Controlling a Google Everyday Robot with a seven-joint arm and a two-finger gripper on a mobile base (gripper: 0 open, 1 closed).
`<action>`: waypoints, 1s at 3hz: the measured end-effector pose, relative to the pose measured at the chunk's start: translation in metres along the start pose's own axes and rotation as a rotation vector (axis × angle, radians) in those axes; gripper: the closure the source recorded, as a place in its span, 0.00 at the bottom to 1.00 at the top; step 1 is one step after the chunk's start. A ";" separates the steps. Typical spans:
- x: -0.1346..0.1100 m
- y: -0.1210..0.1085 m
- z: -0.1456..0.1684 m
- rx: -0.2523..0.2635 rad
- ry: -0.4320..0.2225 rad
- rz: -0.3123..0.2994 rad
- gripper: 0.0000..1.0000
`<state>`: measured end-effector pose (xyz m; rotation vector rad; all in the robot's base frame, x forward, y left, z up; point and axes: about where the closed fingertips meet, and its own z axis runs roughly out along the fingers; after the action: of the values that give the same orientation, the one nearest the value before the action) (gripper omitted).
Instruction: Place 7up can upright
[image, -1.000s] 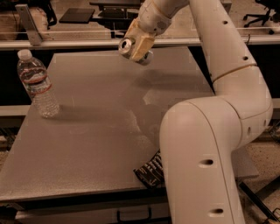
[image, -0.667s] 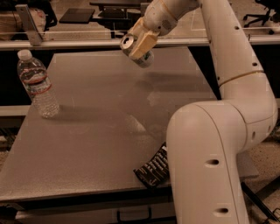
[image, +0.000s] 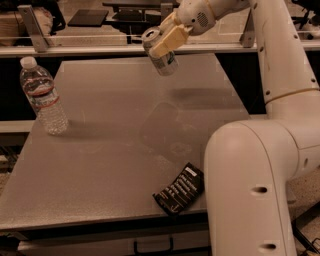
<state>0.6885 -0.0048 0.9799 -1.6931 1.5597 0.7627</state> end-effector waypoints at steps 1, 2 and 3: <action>-0.008 0.005 -0.012 0.005 -0.029 0.069 1.00; -0.010 0.004 -0.024 0.053 0.007 0.197 1.00; -0.007 0.002 -0.031 0.101 0.039 0.301 1.00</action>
Offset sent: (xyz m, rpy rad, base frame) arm -0.0331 -0.0334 0.0230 -0.0740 0.2509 -0.2638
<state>0.6847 -0.0266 1.0033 -1.4260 1.8745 0.7875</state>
